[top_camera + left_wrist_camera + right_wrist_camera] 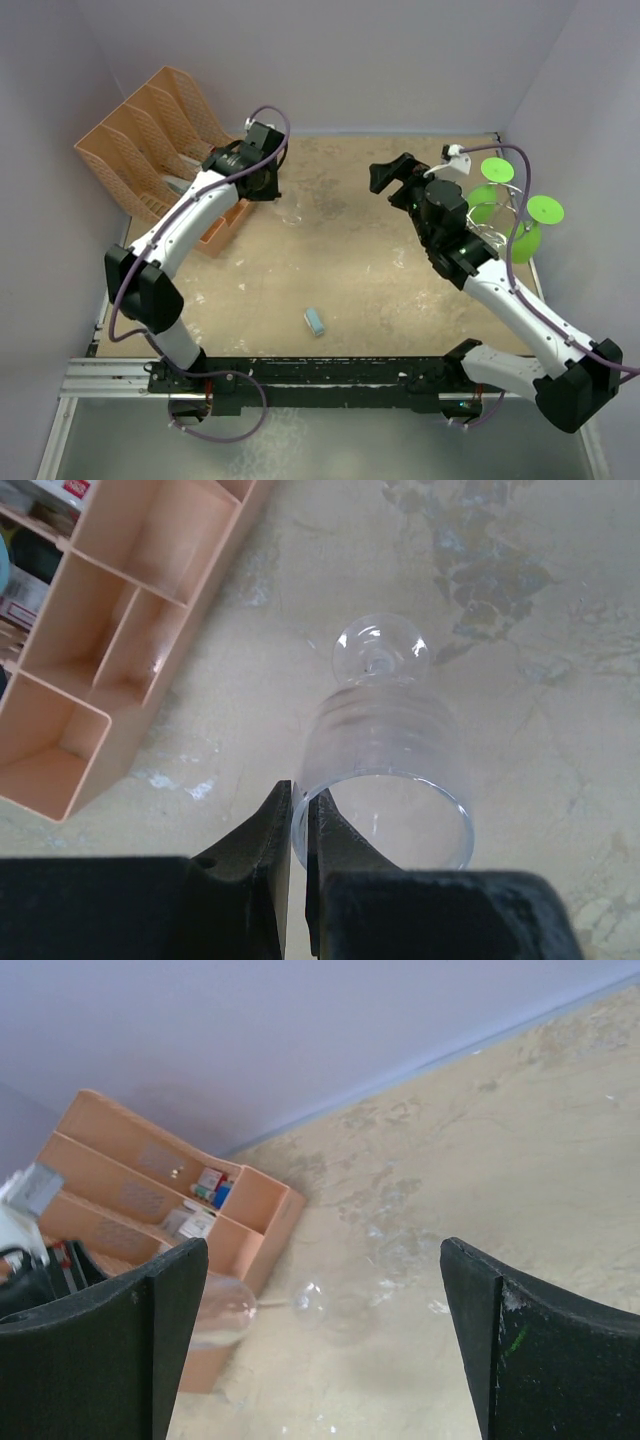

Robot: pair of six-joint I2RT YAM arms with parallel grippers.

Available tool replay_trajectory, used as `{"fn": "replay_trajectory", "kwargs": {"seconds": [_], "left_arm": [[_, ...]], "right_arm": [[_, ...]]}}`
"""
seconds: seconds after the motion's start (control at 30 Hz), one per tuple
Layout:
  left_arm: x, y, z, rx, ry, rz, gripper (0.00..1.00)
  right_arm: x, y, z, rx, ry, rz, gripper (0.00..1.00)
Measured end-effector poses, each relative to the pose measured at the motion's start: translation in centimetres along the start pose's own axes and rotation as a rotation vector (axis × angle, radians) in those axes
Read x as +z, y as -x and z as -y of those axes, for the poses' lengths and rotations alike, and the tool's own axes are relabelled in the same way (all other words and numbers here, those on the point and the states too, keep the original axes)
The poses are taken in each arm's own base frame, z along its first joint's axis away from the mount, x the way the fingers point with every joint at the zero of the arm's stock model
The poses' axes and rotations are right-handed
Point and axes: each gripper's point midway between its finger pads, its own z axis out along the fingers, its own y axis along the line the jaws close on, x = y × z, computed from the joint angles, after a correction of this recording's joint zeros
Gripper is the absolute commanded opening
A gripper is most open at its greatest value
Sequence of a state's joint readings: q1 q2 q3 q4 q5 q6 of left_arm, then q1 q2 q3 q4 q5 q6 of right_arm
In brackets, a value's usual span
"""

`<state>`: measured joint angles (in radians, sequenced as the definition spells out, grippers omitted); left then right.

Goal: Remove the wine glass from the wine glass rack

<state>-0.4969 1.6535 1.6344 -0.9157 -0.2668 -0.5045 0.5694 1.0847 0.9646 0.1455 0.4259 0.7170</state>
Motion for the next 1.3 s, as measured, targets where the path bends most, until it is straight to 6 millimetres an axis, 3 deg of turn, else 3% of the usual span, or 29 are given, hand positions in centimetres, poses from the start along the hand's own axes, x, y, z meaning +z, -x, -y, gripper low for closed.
{"fn": "replay_trajectory", "kwargs": {"seconds": [0.2,0.4,0.53,0.8,1.07,1.3], "left_arm": [[2.3,2.0,0.0,0.043,0.055,-0.029,0.00],[4.7,1.0,-1.2,0.074,0.108,-0.112,0.00],[4.9,1.3,-2.5,0.064,0.130,-0.123,0.00],[5.0,2.0,-5.8,0.030,0.191,-0.133,0.00],[5.1,2.0,-6.2,0.035,0.203,-0.137,0.00],[5.1,2.1,-6.6,0.026,0.210,-0.134,0.20]], "right_arm": [[-1.9,0.2,0.3,-0.080,0.053,0.003,1.00],[-4.4,2.1,0.2,-0.118,0.120,0.071,1.00],[-5.4,3.3,0.1,-0.124,0.139,0.110,1.00],[-5.5,3.3,0.3,-0.132,0.134,0.115,1.00],[-4.8,2.3,0.6,-0.144,0.121,0.089,1.00],[-4.9,2.4,0.6,-0.144,0.121,0.090,1.00]]}}
